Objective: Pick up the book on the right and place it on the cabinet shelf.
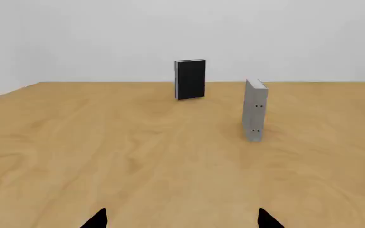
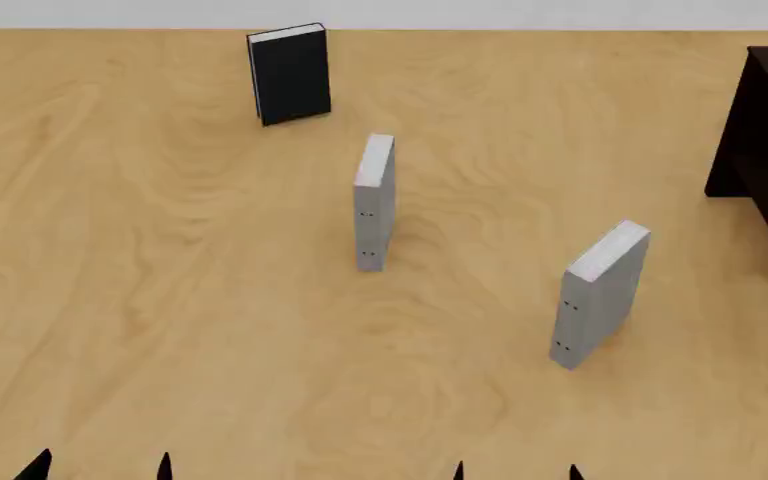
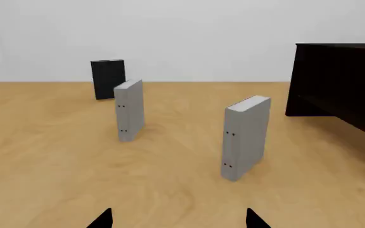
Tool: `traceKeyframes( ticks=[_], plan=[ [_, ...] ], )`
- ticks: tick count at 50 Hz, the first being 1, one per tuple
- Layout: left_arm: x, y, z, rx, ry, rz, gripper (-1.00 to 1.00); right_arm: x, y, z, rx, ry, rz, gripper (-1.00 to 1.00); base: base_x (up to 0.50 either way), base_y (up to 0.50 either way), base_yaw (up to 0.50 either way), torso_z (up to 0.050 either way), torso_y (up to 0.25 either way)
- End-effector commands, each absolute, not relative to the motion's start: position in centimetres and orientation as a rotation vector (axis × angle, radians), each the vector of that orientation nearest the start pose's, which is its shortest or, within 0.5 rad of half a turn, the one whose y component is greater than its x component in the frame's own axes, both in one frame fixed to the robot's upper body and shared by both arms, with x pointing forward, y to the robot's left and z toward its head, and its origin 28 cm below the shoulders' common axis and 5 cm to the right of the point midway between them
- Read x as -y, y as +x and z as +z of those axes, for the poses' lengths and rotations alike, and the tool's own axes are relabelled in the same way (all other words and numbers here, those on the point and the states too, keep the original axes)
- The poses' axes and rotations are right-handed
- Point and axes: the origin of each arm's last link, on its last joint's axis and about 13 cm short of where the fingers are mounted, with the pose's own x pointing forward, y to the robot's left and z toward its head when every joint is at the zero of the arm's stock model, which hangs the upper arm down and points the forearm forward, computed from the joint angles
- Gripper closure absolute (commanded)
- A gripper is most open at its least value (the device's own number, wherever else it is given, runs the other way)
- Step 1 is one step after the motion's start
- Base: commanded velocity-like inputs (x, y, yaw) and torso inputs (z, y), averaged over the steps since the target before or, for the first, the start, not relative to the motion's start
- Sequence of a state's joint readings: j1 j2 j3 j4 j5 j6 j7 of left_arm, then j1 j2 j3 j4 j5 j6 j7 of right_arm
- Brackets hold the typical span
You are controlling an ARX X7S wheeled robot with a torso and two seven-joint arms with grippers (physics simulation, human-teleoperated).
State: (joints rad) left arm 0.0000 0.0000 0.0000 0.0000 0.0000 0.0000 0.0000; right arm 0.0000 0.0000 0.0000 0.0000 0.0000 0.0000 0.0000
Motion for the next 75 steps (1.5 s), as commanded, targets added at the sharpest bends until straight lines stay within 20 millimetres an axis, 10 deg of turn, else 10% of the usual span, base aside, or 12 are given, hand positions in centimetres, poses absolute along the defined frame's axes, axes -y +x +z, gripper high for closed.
traceKeyframes(
  ticks=[1, 12, 20, 31, 75],
  plan=[
    [-20.5, 21.1, 1.3, 0.000, 0.000, 0.000, -1.00, 9.9, 21.1, 1.3, 0.000, 0.000, -0.013, -1.00, 0.00, 0.00, 0.00, 0.000, 0.000],
    [-20.5, 20.9, 2.3, 0.076, -0.018, 0.026, -1.00, 9.5, 21.5, 1.9, 0.017, -0.051, -0.010, -1.00, 0.00, 0.00, 0.00, 0.045, 0.000],
    [-20.8, 22.8, 9.6, 0.231, -0.088, 0.057, -1.00, 10.9, 21.9, 9.3, 0.194, -0.061, -0.044, -1.00, 0.00, 0.00, 0.00, 0.050, 0.000],
    [-21.2, 23.9, 13.7, 0.318, -0.049, 0.083, -1.00, 12.3, 20.9, 14.3, 0.304, -0.034, -0.075, -1.00, 0.00, 0.00, 0.00, 0.050, 0.000],
    [-20.9, 22.3, 14.2, 0.399, 0.067, 0.070, -1.00, 12.4, 20.3, 14.0, 0.336, -0.029, -0.004, -1.00, 0.45, -0.14, 0.00, 0.014, 0.000]
  ],
)
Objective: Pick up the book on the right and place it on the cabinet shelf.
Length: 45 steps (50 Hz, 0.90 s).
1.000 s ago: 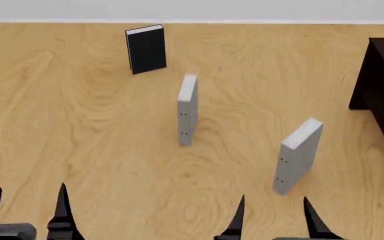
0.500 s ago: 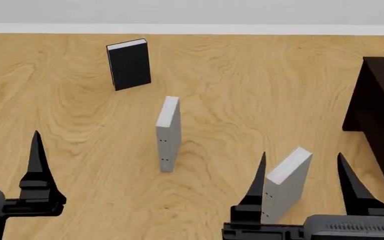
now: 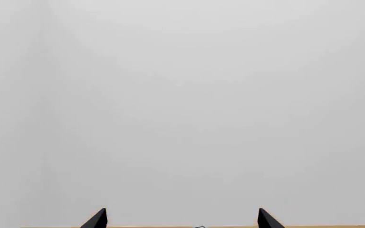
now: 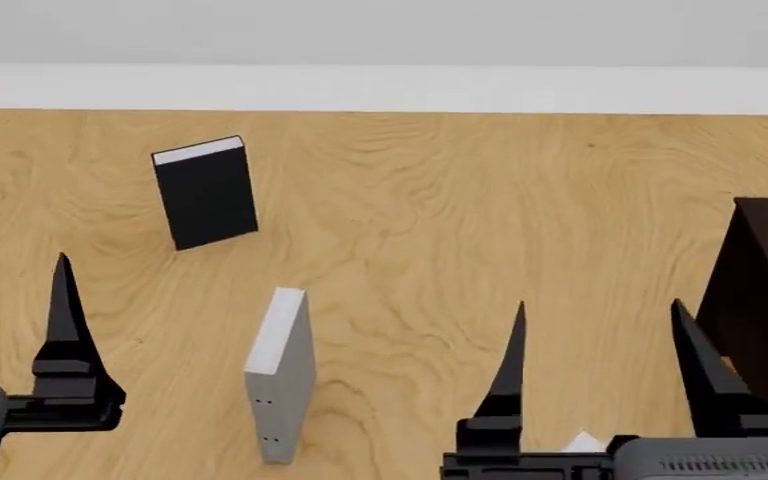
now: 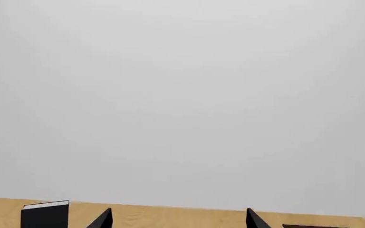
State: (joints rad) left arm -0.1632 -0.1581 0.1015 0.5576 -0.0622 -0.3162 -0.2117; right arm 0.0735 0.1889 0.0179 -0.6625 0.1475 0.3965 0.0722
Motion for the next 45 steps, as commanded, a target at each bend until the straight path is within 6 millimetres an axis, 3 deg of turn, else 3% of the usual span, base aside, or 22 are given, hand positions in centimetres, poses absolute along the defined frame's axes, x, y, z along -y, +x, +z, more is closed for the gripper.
traceKeyframes(
  ticks=[1, 19, 29, 40, 45],
  plan=[
    [-20.9, 22.3, 14.2, 0.398, 0.069, 0.069, -1.00, 12.4, 20.4, 14.1, 0.300, -0.005, -0.012, -1.00, 0.24, -0.04, 0.00, 0.000, 0.000],
    [-20.9, 22.2, 14.3, 0.397, 0.065, 0.064, -1.00, 12.5, 20.3, 14.2, 0.302, -0.012, -0.023, -1.00, 0.02, -0.12, 0.00, 0.000, 0.001],
    [-21.0, 22.2, 14.6, 0.408, 0.091, 0.089, -1.00, 12.2, 20.6, 14.9, 0.210, -0.006, -0.005, -1.00, 0.00, 0.00, 0.00, 0.000, 0.000],
    [-21.2, 22.3, 14.6, 0.336, 0.115, 0.086, -1.00, 12.2, 21.1, 21.3, -0.015, -0.059, -0.025, -1.00, 0.00, 0.00, 0.00, 0.000, 0.000],
    [-21.4, 21.9, 14.9, 0.304, 0.109, 0.073, -1.00, 12.8, 22.8, 23.2, -0.156, -0.026, -0.093, -1.00, 0.00, 0.00, 0.00, 0.000, 0.000]
  ],
)
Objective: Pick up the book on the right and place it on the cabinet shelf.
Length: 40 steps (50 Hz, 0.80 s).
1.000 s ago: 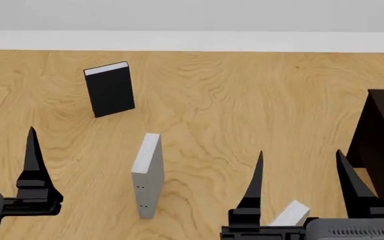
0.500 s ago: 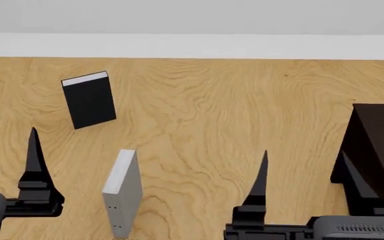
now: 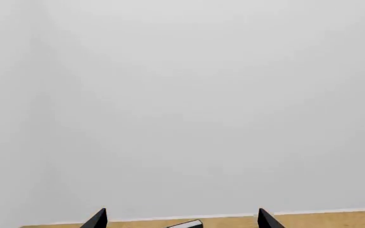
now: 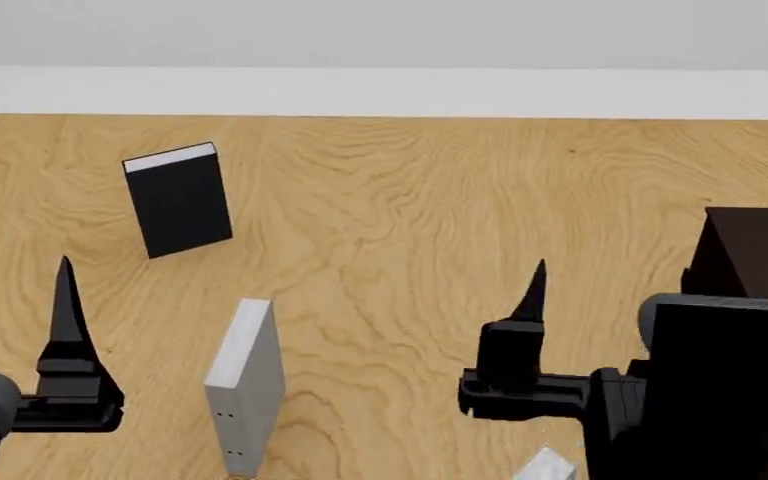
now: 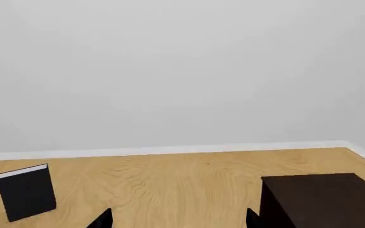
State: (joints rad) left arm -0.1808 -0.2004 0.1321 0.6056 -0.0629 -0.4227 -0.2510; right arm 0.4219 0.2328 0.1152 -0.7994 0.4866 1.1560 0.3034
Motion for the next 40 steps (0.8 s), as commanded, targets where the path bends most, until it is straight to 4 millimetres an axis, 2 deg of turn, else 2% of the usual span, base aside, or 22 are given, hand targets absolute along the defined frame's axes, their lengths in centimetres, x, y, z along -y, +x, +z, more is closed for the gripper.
traceKeyframes(
  ticks=[1, 3, 13, 25, 30, 36, 40],
  plan=[
    [-21.4, 21.8, 15.0, 0.303, 0.109, 0.074, -1.00, 12.5, 22.8, 23.6, -0.183, -0.030, -0.078, -1.00, 0.00, 0.00, 0.00, 0.000, 0.000],
    [-21.5, 21.7, 15.1, 0.300, 0.102, 0.068, -1.00, 12.1, 22.3, 24.7, -0.230, -0.007, 0.036, -1.00, 0.00, 0.00, 0.00, 0.000, 0.000],
    [-22.0, 21.2, 15.7, 0.311, 0.089, 0.071, -1.00, 11.0, 22.3, 26.4, -0.468, -0.017, 0.074, -1.00, 0.00, 0.00, 0.00, 0.000, 0.000],
    [-23.0, 20.3, 16.8, 0.324, 0.043, 0.071, -1.00, 9.9, 23.2, 28.5, -0.649, -0.002, 0.059, -1.00, 0.00, 0.00, 0.00, 0.000, 0.000],
    [-23.2, 20.2, 16.9, 0.321, 0.034, 0.068, -1.00, 9.7, 23.8, 28.0, -0.741, 0.012, 0.066, -1.00, 0.00, 0.00, 0.00, 0.000, 0.000],
    [-23.3, 20.1, 16.9, 0.321, 0.037, 0.066, -1.00, 9.8, 24.4, 26.8, -0.774, 0.060, 0.050, -1.00, 0.00, 0.00, 0.00, 0.000, 0.000],
    [-23.3, 20.0, 17.0, 0.323, 0.035, 0.064, -1.00, 10.0, 24.1, 26.6, -0.800, 0.040, 0.024, -1.00, 0.00, 0.00, 0.00, 0.000, 0.000]
  ],
)
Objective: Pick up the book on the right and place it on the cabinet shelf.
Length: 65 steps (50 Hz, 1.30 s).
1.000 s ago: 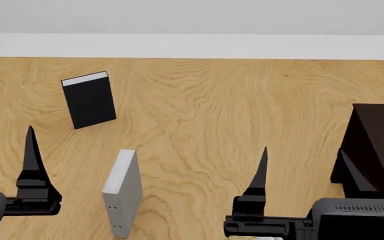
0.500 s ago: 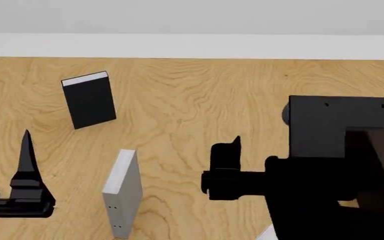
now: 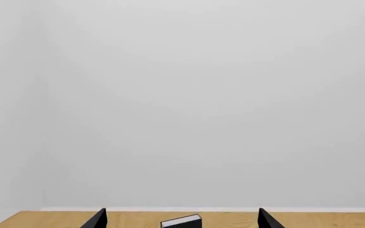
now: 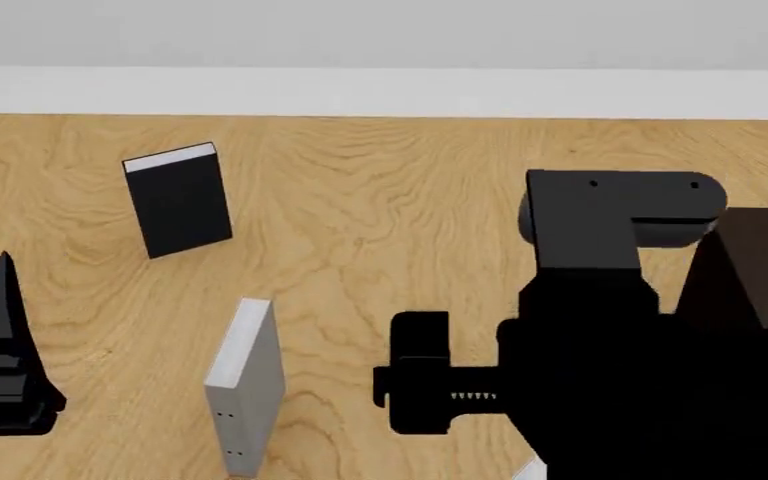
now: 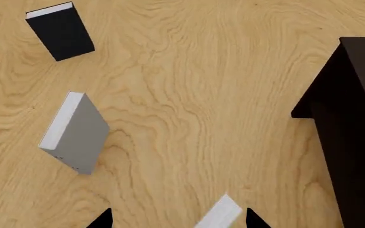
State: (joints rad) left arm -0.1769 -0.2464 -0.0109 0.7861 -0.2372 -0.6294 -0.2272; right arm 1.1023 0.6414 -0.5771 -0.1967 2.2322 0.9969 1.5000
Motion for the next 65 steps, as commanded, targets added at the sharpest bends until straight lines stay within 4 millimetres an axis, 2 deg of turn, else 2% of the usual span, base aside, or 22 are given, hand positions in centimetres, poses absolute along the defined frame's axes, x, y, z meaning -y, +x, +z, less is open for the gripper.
traceKeyframes(
  ticks=[1, 15, 35, 51, 65],
  plan=[
    [-23.3, 20.1, 17.0, 0.323, 0.036, 0.064, -1.00, 10.1, 24.0, 26.6, -0.803, 0.041, 0.020, -1.00, 0.00, 0.00, 0.00, 0.000, 0.000],
    [-23.4, 20.1, 16.8, 0.319, 0.041, 0.049, -1.00, 10.4, 24.2, 24.9, -0.838, 0.037, -0.018, -1.00, 0.00, 0.00, 0.00, 0.000, 0.000],
    [-23.2, 20.1, 16.7, 0.319, 0.054, 0.037, -1.00, 10.4, 27.1, 23.1, -0.820, 0.110, 0.007, -1.00, 0.00, 0.00, 0.00, 0.000, 0.000],
    [-22.9, 20.4, 16.3, 0.310, 0.070, 0.027, -1.00, 11.3, 27.5, 19.9, -0.877, 0.115, -0.029, -1.00, 0.00, 0.00, 0.00, 0.000, 0.000],
    [-22.9, 20.3, 16.4, 0.310, 0.070, 0.025, -1.00, 11.3, 28.0, 18.5, -0.884, 0.133, -0.027, -1.00, 0.00, 0.00, 0.00, 0.000, 0.000]
  ],
)
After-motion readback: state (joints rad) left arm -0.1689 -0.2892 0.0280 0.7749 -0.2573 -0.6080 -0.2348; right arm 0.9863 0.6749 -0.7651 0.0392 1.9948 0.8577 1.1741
